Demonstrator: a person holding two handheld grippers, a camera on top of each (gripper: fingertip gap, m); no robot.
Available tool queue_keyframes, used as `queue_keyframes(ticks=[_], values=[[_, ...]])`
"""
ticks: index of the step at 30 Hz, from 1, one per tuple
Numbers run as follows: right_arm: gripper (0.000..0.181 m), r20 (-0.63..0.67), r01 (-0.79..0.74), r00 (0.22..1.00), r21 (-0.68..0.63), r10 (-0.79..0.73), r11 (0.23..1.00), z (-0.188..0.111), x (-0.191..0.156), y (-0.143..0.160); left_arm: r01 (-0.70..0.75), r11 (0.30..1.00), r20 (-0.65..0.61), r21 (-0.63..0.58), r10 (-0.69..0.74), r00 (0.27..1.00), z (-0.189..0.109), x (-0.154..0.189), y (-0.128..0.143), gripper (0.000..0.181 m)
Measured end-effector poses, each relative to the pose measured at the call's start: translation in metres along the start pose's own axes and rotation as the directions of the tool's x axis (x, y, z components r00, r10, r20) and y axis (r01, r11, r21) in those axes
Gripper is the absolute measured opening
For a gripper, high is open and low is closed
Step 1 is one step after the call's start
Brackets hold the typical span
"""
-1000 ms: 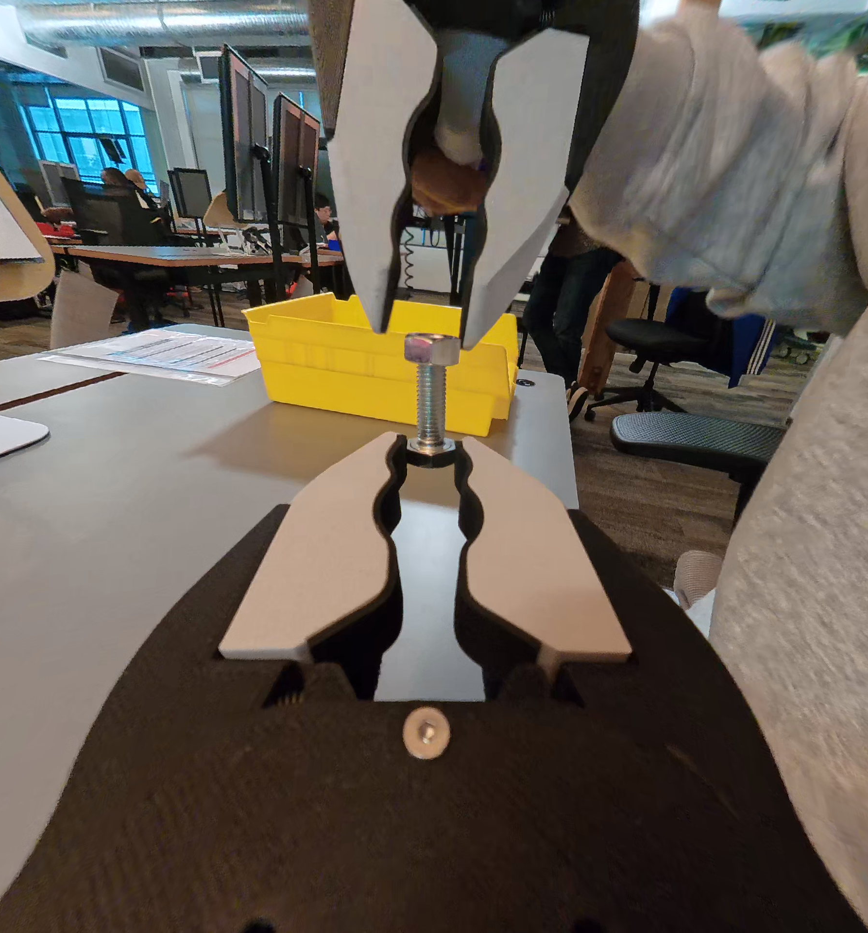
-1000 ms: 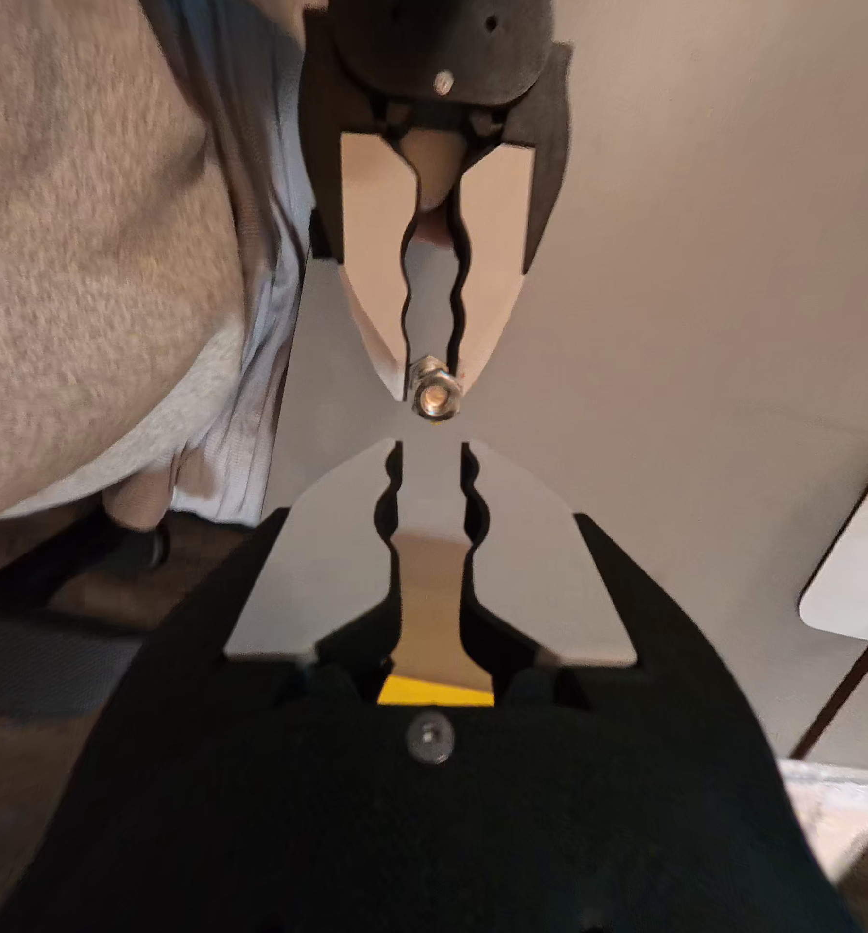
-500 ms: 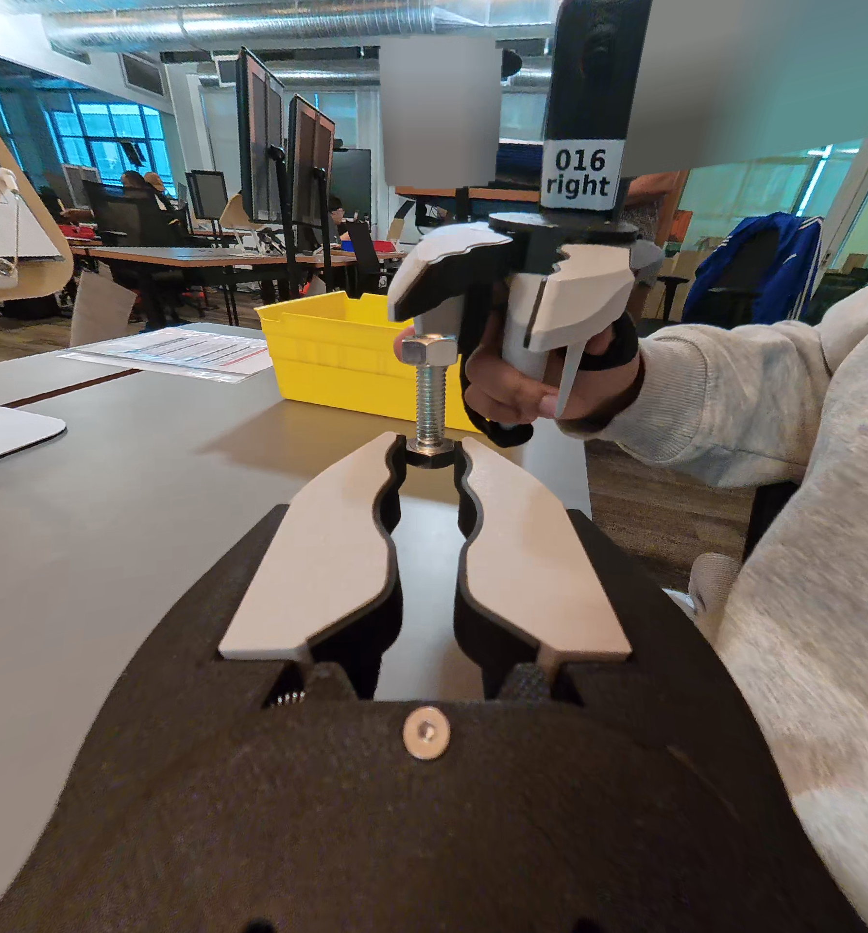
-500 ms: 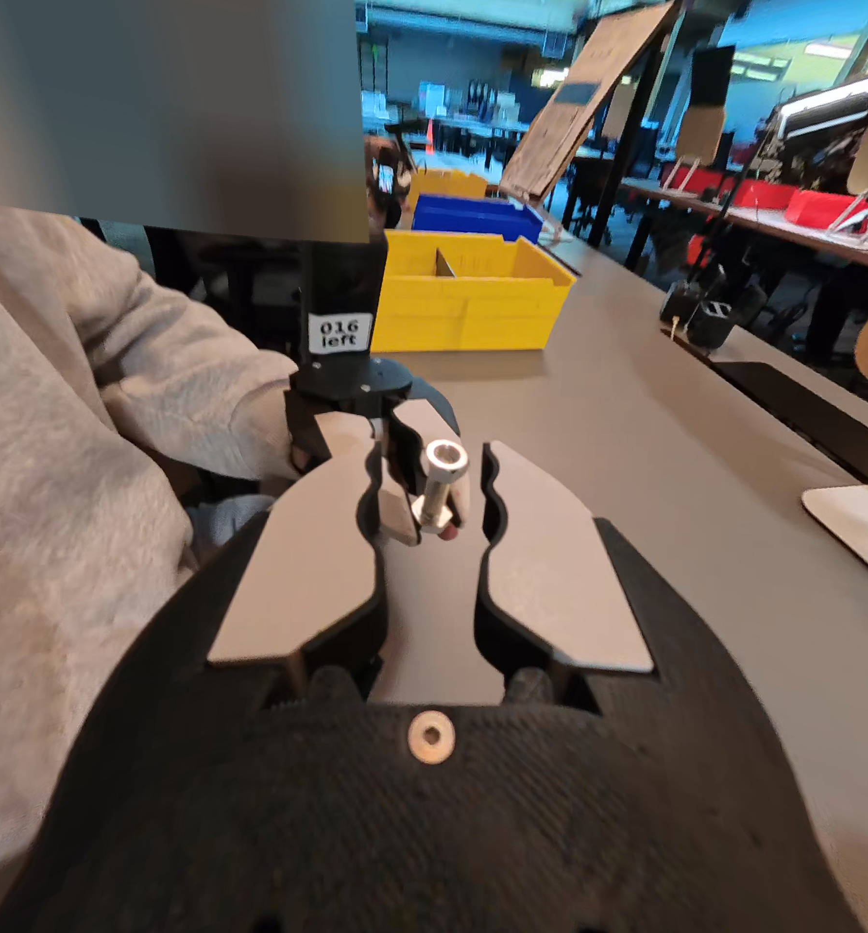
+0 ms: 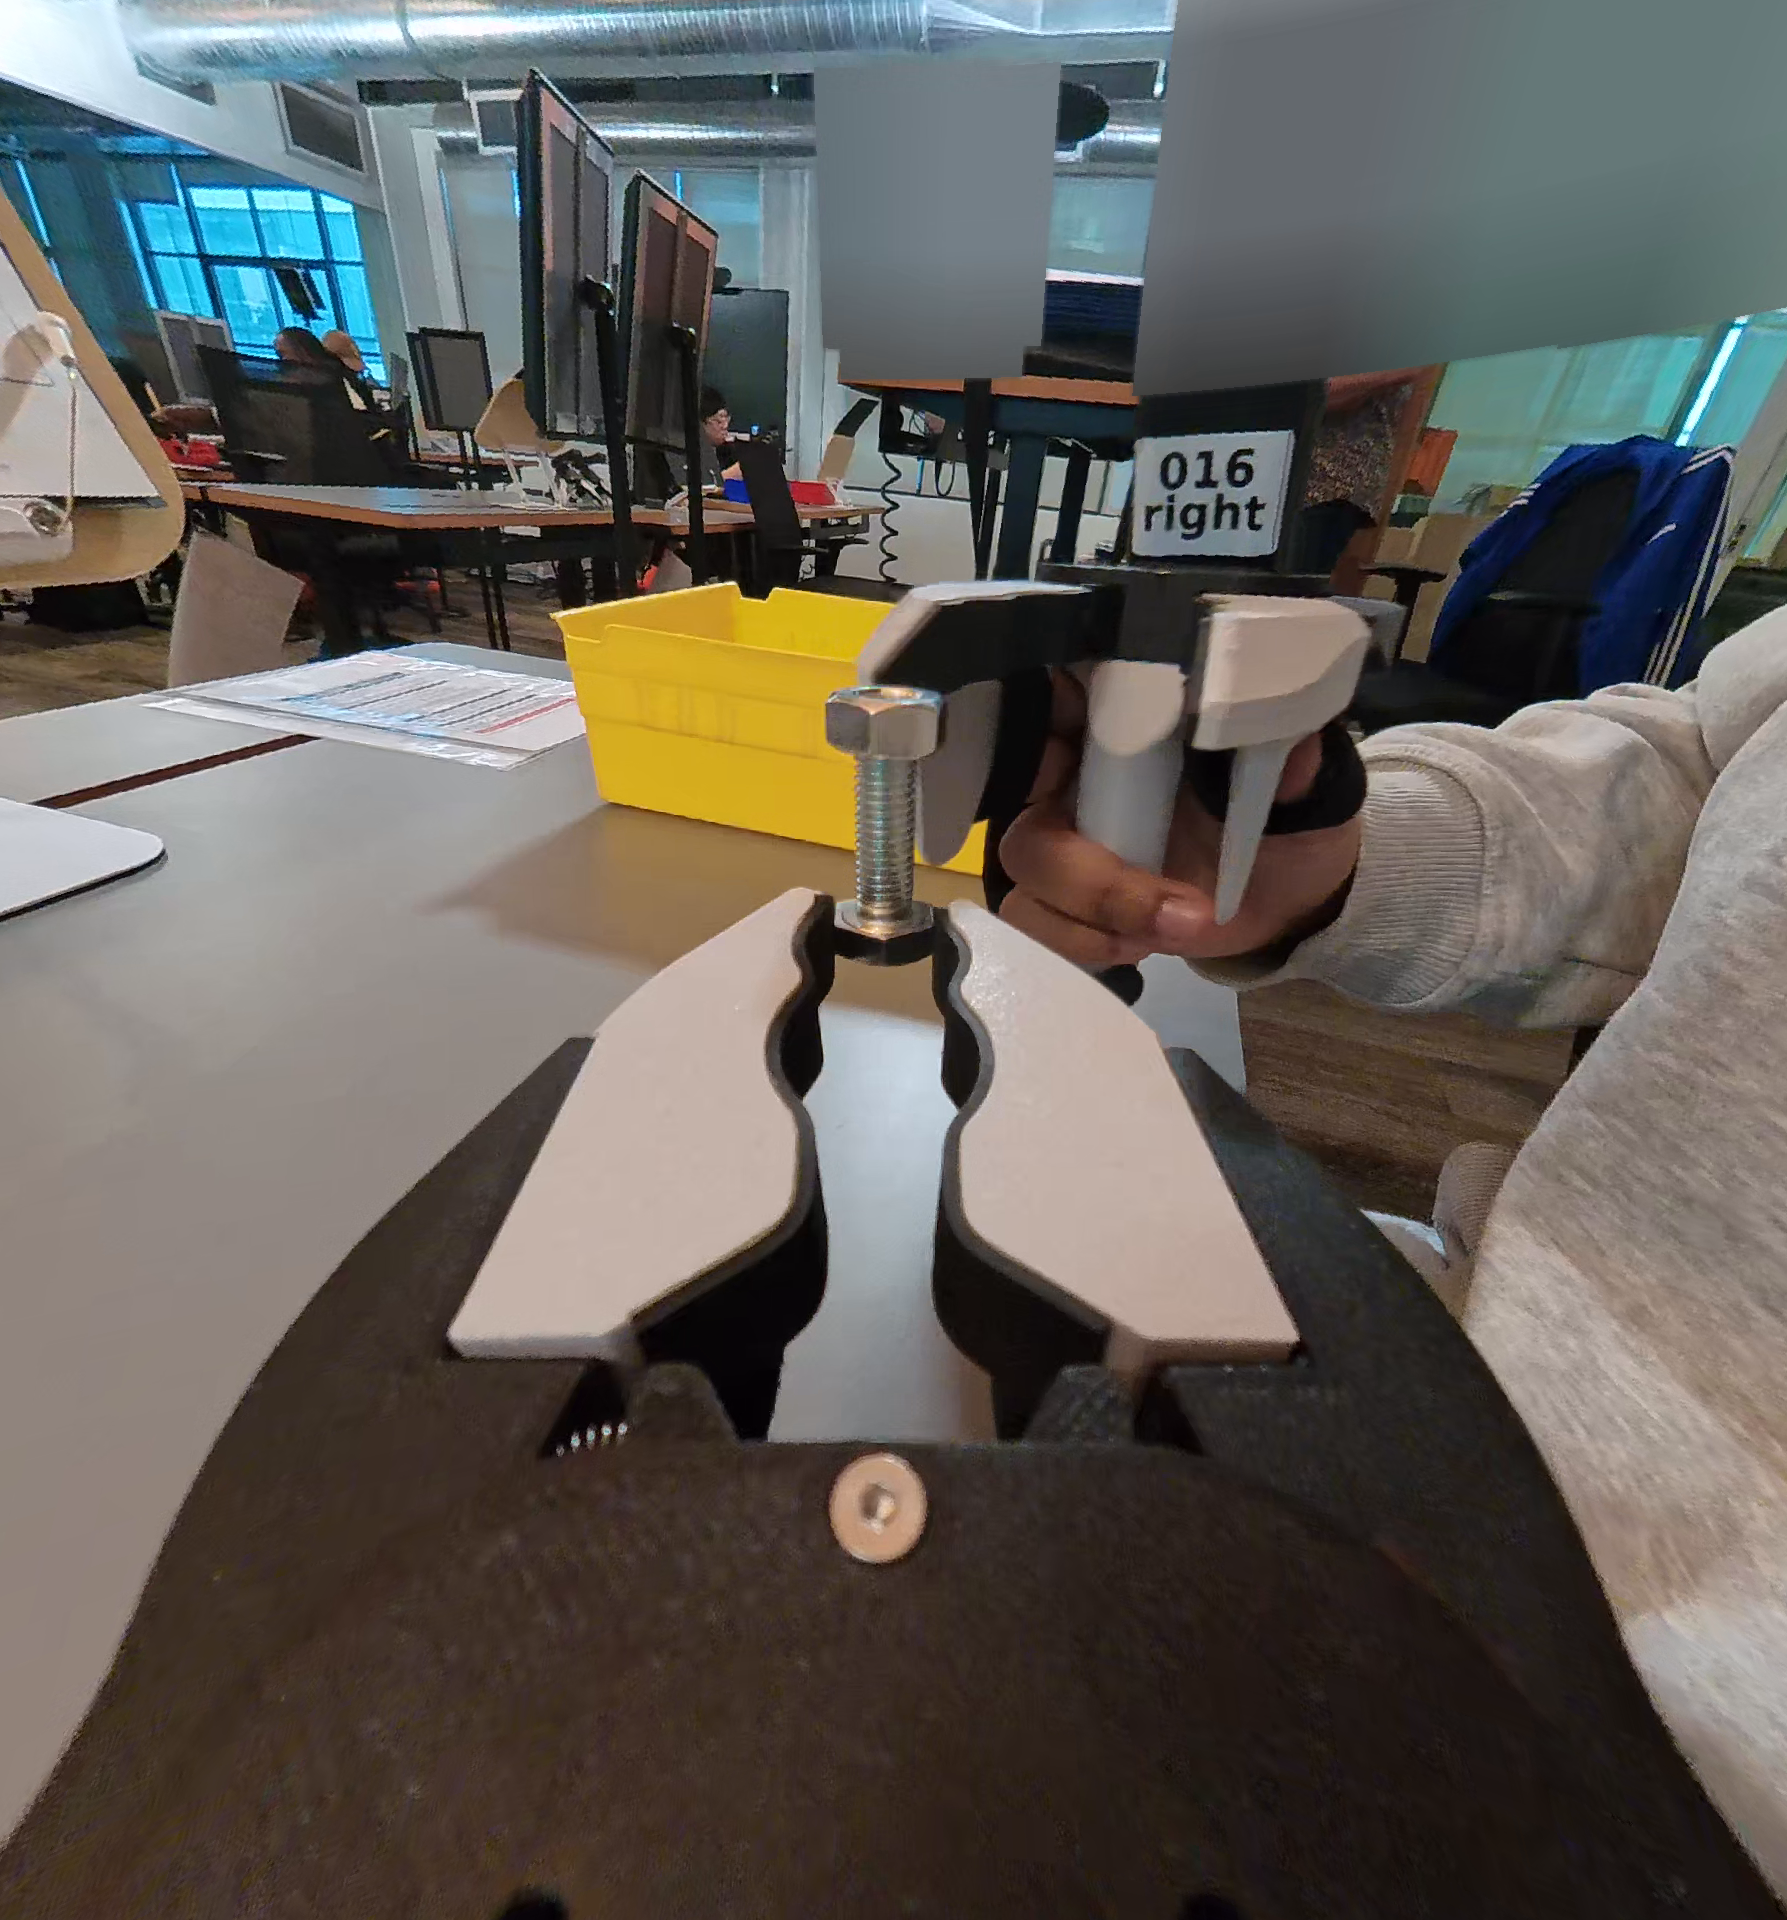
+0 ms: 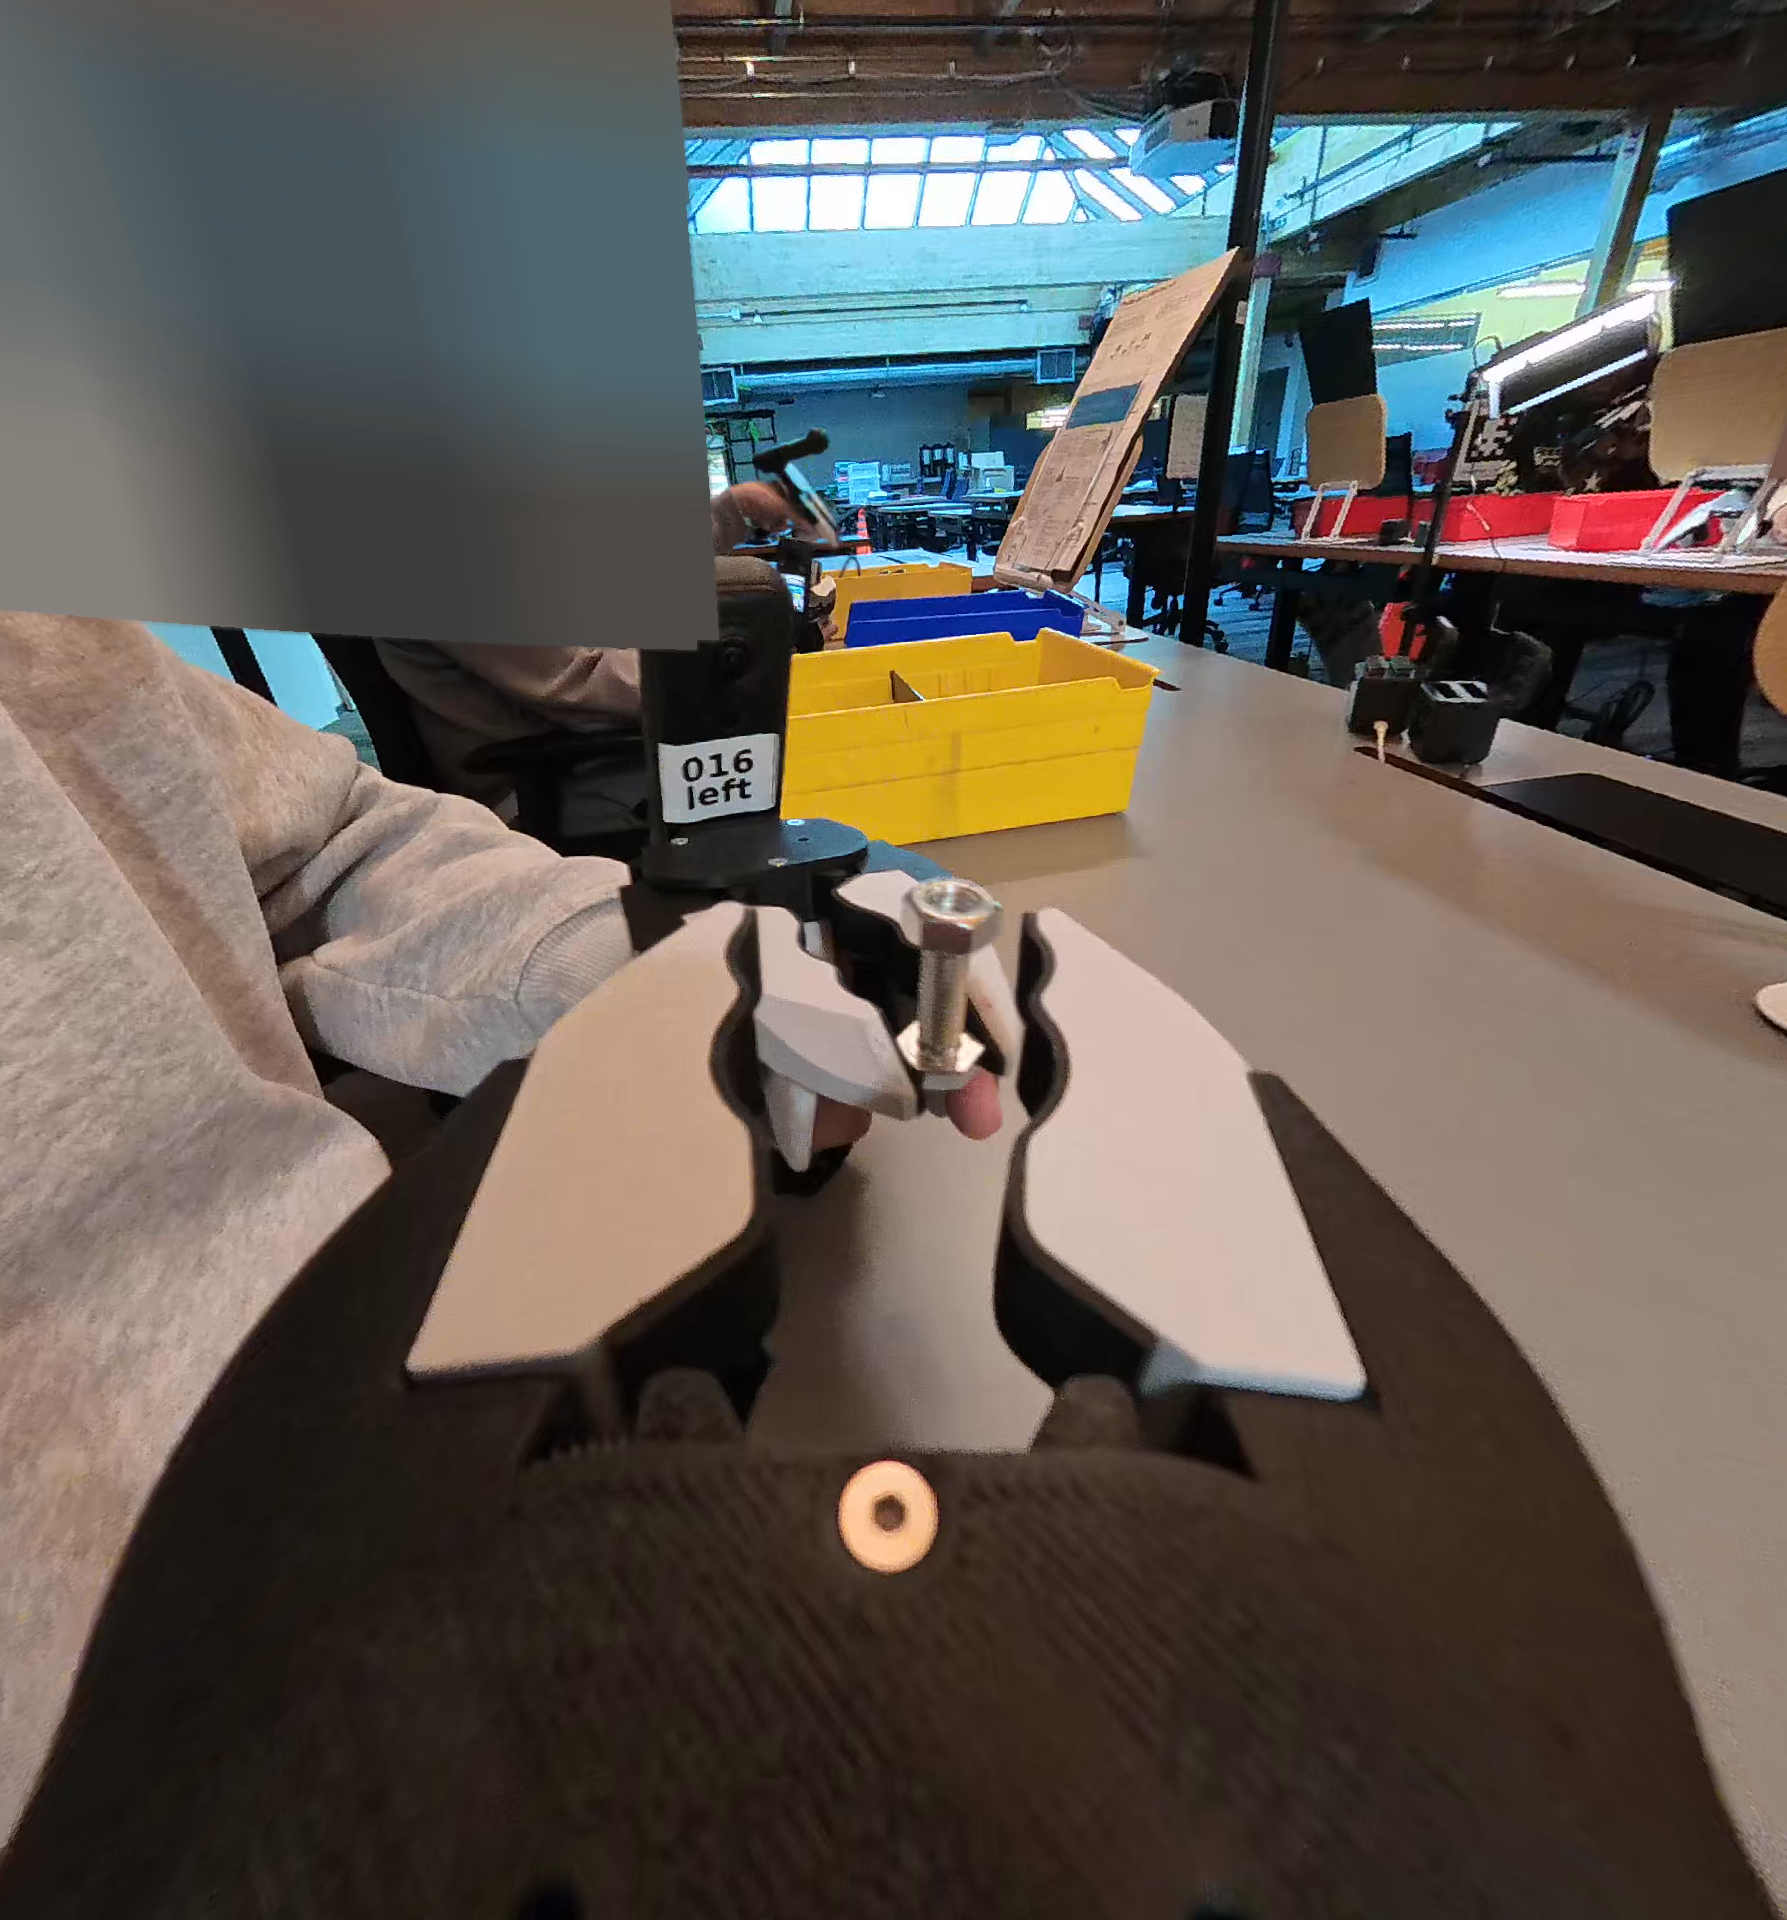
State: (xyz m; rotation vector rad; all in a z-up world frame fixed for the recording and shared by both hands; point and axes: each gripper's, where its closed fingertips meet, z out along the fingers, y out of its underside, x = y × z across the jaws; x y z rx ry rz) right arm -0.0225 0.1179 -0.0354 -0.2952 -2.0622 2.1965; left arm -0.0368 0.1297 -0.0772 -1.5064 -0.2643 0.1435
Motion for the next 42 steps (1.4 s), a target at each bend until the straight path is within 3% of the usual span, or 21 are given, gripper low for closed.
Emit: queue_keyframes(ticks=[3, 6, 8, 15, 18, 24, 28, 32, 35, 37, 42], values=[[0.043, 0.021, 0.029, 0.999, -0.004, -0.029, 1.000, 0.002, -0.007, 0.001, 0.013, 1.000, 0.012, 0.005, -0.013, 1.000, -0.001, -0.004, 0.000, 0.019], [0.022, 0.036, 0.075, 0.997, -0.014, -0.074, 0.997, 0.002, -0.012, 0.002, 0.023, 1.000, 0.015, 0.016, -0.023, 1.000, -0.002, -0.005, -0.002, 0.019], [0.022, 0.023, 0.078, 0.997, -0.018, -0.077, 0.997, 0.001, -0.010, 0.004, 0.016, 1.000, 0.013, 0.015, -0.017, 1.000, -0.002, -0.004, -0.002, 0.019], [0.046, -0.050, 0.058, 0.997, 0.020, -0.057, 0.998, -0.001, 0.004, 0.002, 0.014, 1.000, -0.001, -0.002, -0.014, 1.000, 0.000, -0.001, 0.002, 0.019], [0.045, -0.024, 0.056, 0.998, 0.011, -0.056, 0.998, 0.002, -0.001, 0.005, 0.032, 0.999, 0.007, 0.005, -0.032, 0.999, -0.001, -0.004, 0.001, 0.019], [0.026, 0.011, 0.084, 0.996, -0.017, -0.084, 0.996, 0.003, -0.010, 0.009, 0.043, 0.999, 0.009, 0.010, -0.043, 0.999, -0.001, -0.006, 0.000, 0.019], [0.045, -0.063, 0.071, 0.996, 0.033, -0.069, 0.997, 0.000, 0.003, 0.002, 0.028, 1.000, -0.004, 0.003, -0.028, 1.000, 0.000, -0.002, 0.001, 0.019], [0.055, -0.026, 0.017, 1.000, 0.028, -0.016, 0.999, 0.004, 0.000, 0.006, 0.041, 0.999, 0.008, 0.001, -0.041, 0.999, 0.000, -0.005, 0.001, 0.018], [0.044, 0.016, 0.037, 0.999, 0.002, -0.037, 0.999, 0.005, -0.007, 0.010, 0.050, 0.999, 0.018, 0.005, -0.050, 0.999, -0.001, -0.008, 0.001, 0.018], [0.021, 0.044, 0.052, 0.998, -0.028, -0.051, 0.998, 0.004, -0.012, 0.013, 0.048, 0.999, 0.017, 0.005, -0.049, 0.999, -0.001, -0.008, 0.001, 0.018], [0.027, -0.001, 0.055, 0.998, -0.007, -0.055, 0.998, 0.003, -0.005, 0.009, 0.034, 0.999, 0.010, 0.001, -0.034, 0.999, -0.001, -0.005, 0.001, 0.019]])
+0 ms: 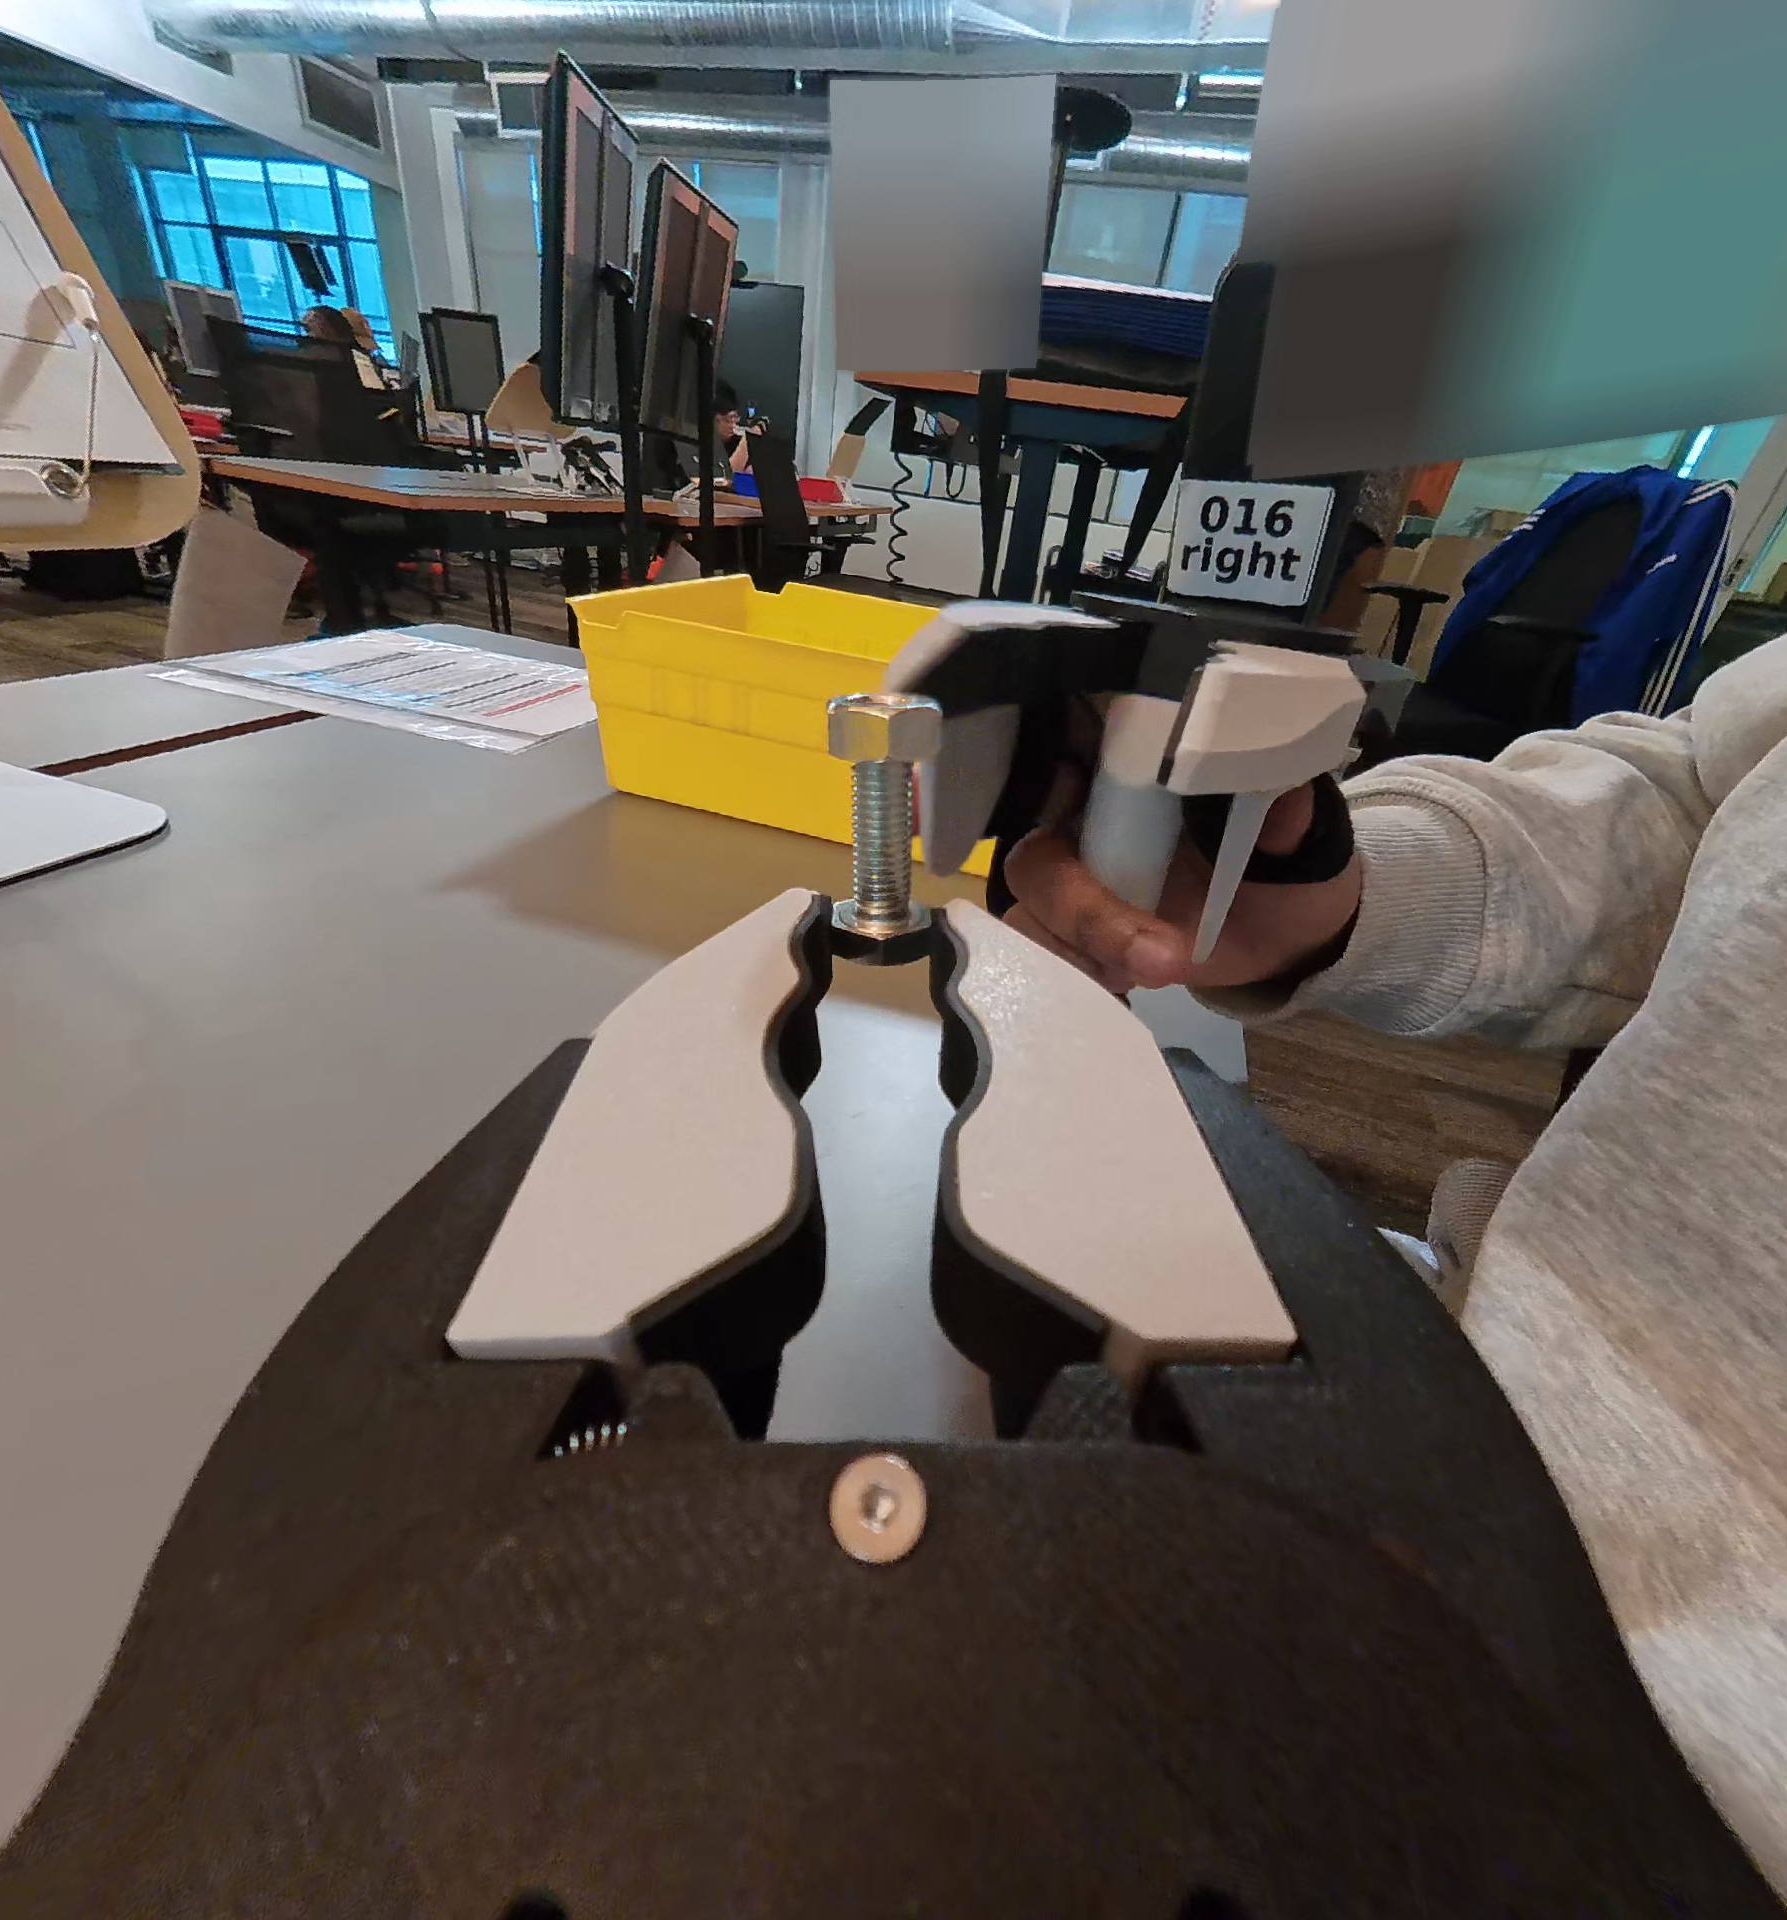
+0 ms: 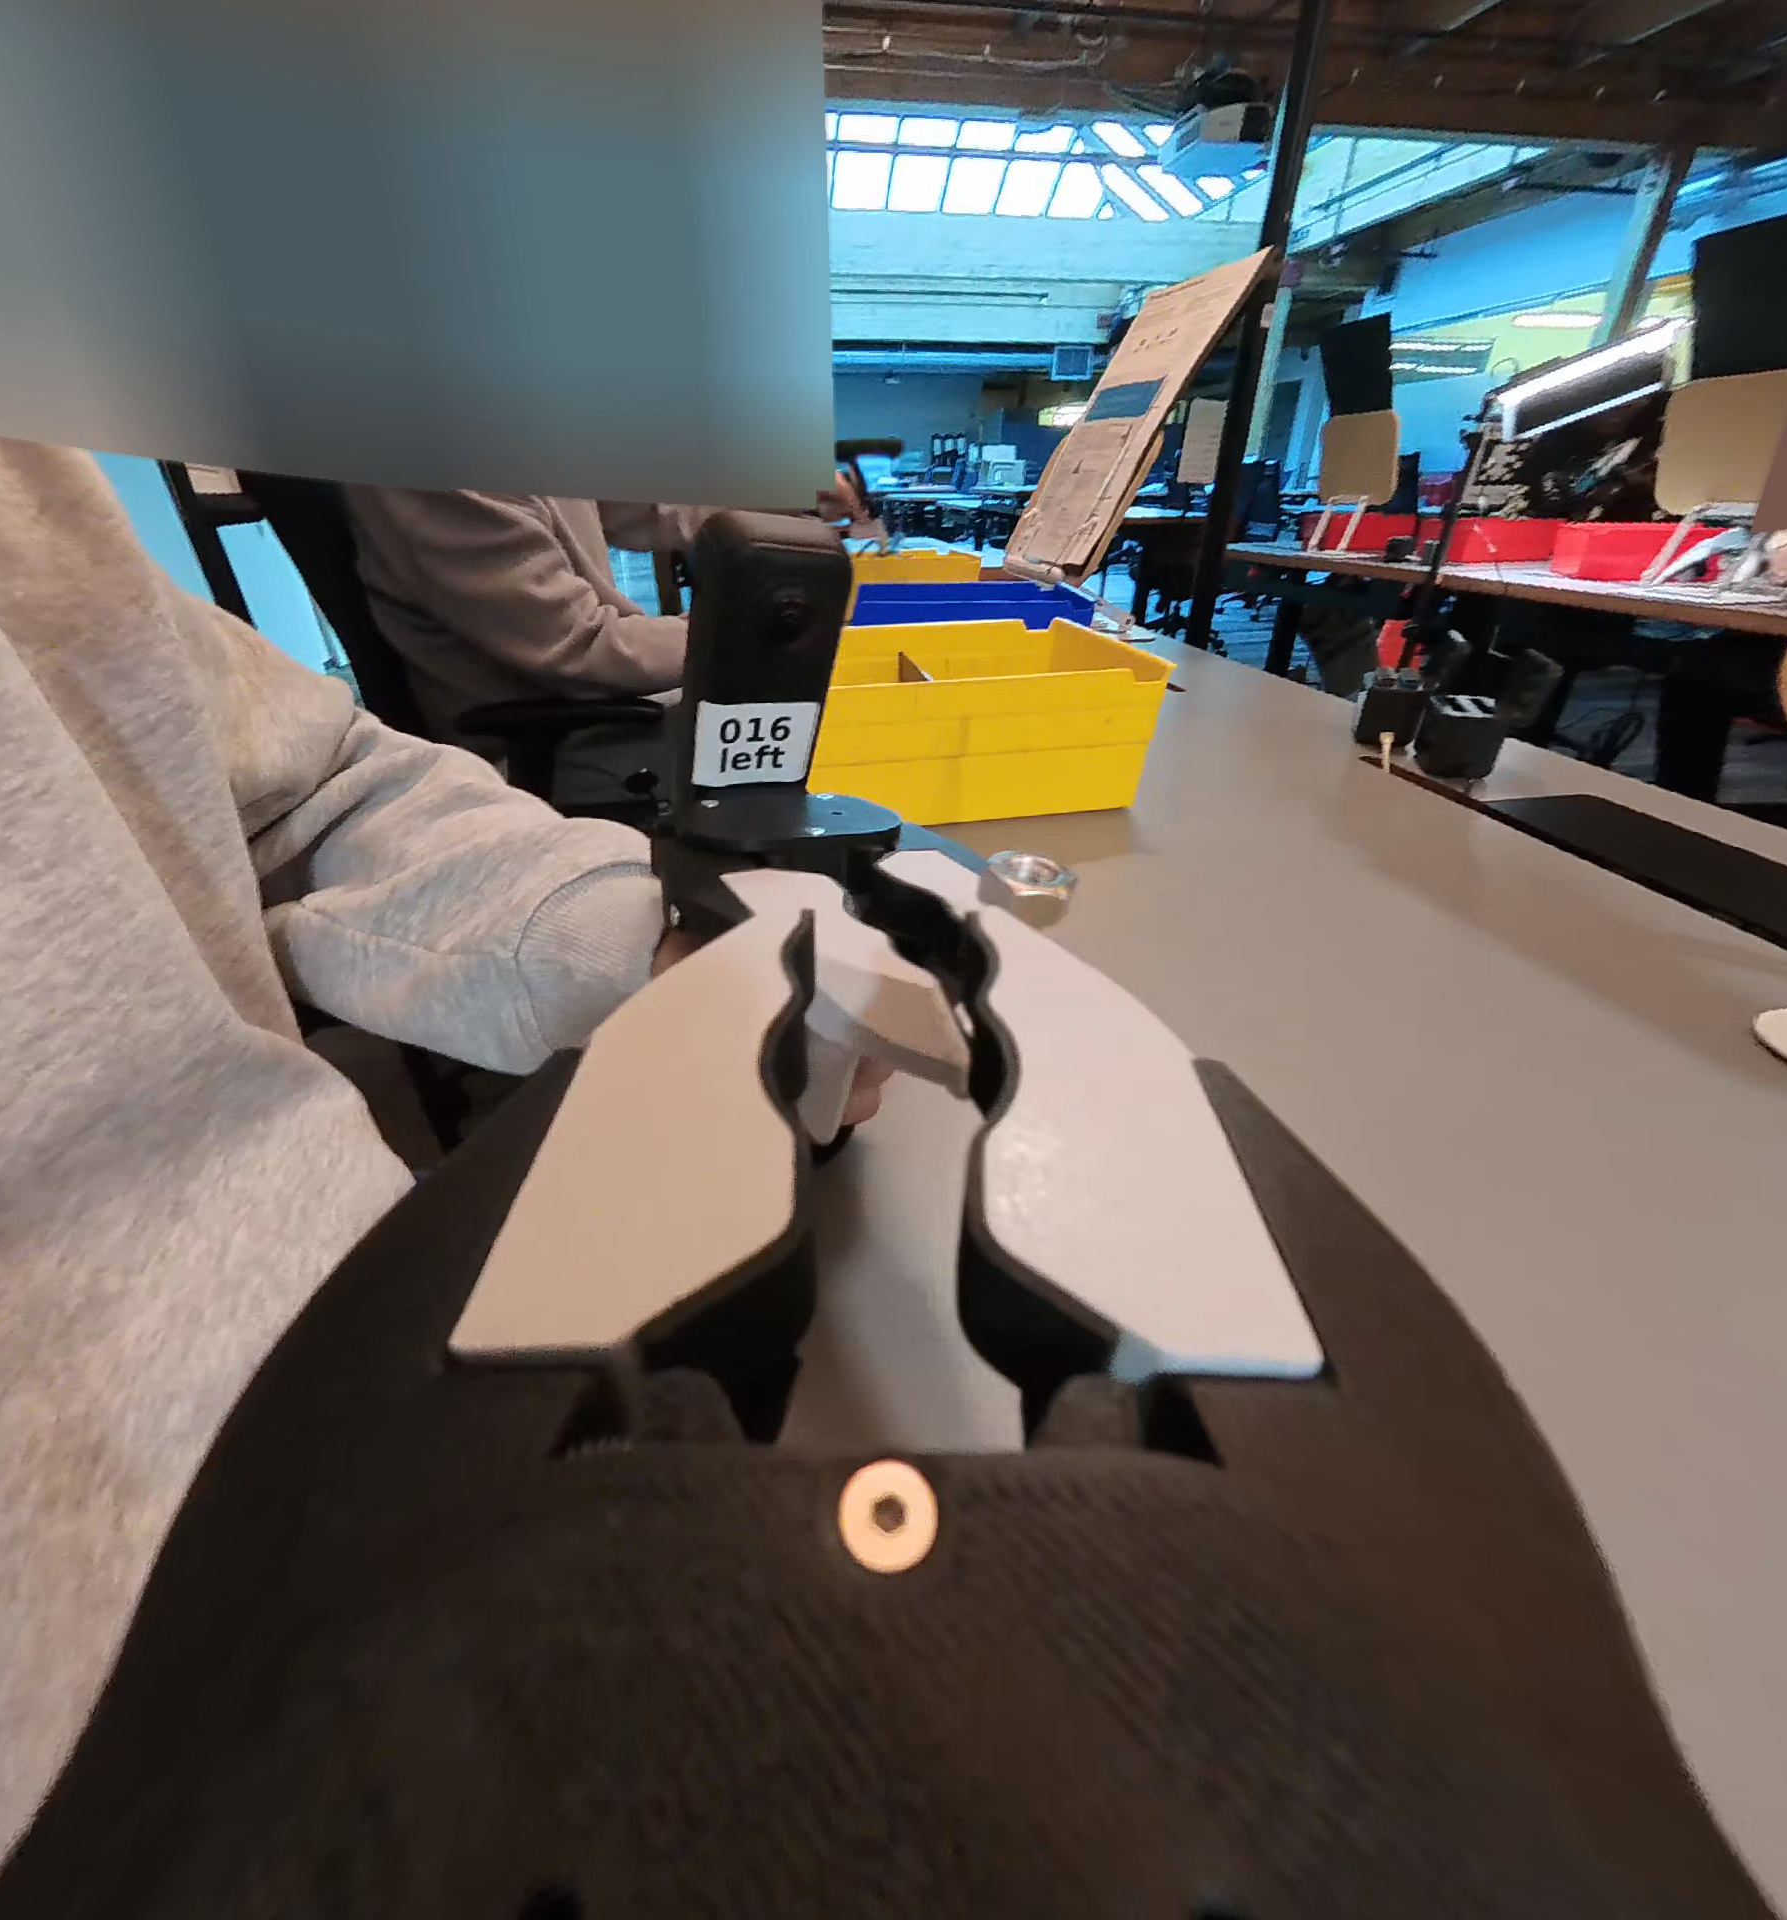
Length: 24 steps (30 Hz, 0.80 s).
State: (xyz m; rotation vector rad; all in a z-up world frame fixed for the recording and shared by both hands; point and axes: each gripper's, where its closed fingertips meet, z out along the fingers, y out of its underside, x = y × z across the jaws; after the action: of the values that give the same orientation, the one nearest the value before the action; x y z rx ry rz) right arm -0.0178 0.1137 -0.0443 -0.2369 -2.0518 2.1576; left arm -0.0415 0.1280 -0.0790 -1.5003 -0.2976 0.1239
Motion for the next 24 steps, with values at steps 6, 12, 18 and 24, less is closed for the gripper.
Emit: queue_keyframes(ticks=[6, 12, 18, 24], values=[[0.056, -0.052, -0.001, 0.999, 0.020, 0.002, 1.000, 0.002, 0.008, -0.001, 0.012, 1.000, 0.005, 0.003, -0.012, 1.000, 0.000, -0.002, 0.000, 0.018], [0.027, 0.032, 0.020, 0.999, -0.031, -0.019, 0.999, 0.004, -0.008, 0.005, 0.021, 1.000, 0.011, 0.003, -0.021, 1.000, 0.000, -0.003, 0.000, 0.018], [0.061, -0.075, 0.013, 0.997, 0.046, -0.009, 0.999, 0.001, 0.010, -0.006, -0.001, 1.000, 0.005, -0.006, 0.001, 1.000, 0.001, 0.000, 0.001, 0.018], [0.043, 0.025, -0.014, 1.000, 0.027, 0.013, 1.000, 0.003, -0.005, -0.003, 0.022, 1.000, 0.016, -0.001, -0.022, 1.000, 0.000, -0.004, 0.000, 0.019]])
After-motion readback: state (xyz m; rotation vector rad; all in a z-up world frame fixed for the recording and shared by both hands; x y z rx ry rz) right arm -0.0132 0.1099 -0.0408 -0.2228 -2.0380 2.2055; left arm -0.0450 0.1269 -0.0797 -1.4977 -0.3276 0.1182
